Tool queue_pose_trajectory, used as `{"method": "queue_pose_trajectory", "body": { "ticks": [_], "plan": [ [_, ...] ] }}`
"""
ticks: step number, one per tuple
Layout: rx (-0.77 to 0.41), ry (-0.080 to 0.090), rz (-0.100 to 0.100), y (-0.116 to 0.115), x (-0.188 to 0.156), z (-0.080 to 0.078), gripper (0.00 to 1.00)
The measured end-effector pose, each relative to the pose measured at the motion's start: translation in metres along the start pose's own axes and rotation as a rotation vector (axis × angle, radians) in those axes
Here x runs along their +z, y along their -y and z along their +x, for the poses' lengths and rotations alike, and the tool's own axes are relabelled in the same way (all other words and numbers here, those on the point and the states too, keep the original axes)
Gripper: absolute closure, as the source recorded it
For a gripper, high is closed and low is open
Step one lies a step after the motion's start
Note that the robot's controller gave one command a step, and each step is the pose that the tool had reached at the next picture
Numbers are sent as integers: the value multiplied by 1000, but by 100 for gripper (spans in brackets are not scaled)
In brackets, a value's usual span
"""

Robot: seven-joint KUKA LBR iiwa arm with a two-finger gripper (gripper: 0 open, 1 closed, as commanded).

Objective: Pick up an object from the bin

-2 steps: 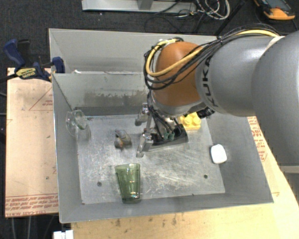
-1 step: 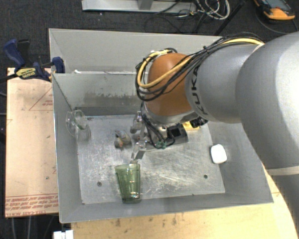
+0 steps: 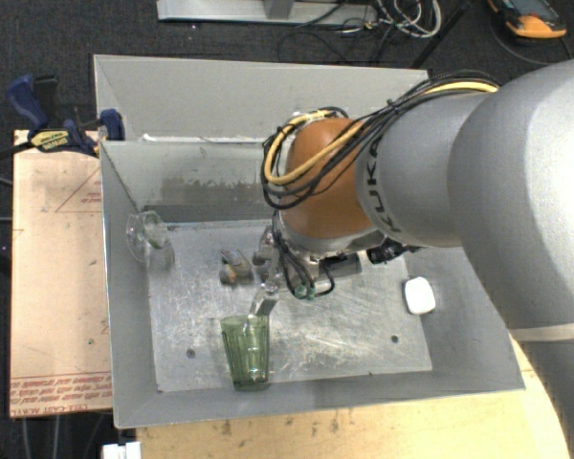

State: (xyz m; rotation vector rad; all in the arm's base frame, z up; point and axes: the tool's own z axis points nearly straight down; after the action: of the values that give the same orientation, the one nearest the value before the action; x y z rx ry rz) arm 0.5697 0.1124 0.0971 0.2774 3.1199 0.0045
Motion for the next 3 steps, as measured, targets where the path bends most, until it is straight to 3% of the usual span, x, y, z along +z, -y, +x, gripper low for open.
{"method": "queue_pose_trajectory", "body": {
  "ticks": [1,2,3],
  "plan": [
    [61,-7,-4,11,11,-37,0],
    [7,-16,5,30,-16,-25,0],
    [-58,-6,1,33,-47,-5,0]
  ]
}}
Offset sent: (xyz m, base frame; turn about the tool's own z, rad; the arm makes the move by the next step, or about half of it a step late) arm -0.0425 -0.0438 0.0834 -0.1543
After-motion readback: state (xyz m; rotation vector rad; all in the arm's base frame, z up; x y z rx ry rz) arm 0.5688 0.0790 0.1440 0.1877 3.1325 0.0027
